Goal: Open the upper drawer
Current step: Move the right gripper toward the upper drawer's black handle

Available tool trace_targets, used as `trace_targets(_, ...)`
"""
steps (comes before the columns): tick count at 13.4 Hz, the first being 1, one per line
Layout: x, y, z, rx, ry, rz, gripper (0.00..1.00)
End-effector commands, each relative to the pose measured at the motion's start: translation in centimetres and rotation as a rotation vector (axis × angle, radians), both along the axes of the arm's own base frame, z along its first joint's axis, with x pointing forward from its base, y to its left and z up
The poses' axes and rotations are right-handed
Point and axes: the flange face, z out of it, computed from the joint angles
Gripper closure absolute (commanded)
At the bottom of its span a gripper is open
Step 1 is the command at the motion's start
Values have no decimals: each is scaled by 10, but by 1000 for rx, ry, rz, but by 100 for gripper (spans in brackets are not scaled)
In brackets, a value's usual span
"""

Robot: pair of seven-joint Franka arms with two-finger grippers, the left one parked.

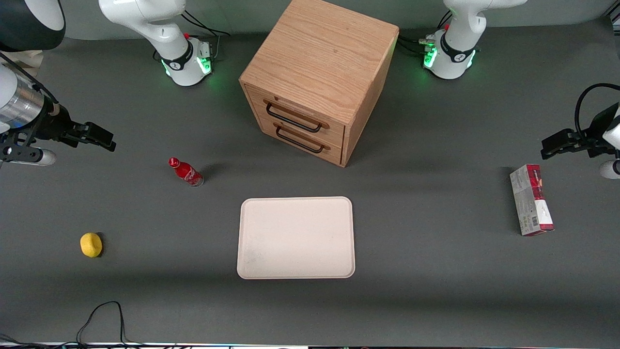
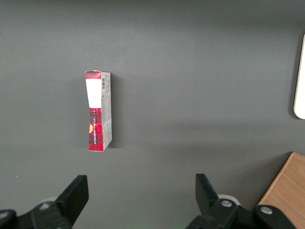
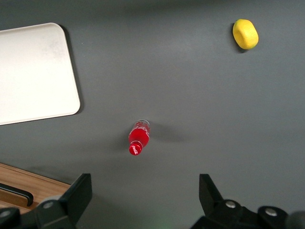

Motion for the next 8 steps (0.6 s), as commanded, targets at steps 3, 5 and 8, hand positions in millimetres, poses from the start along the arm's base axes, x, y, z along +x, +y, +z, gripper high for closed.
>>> trace_targets(3,10,10,0,-17,9,-2,0)
trace_targets(5,32,29,4,-10,-13,18,0)
trace_targets(8,47,112,-3,14,-18,175,0)
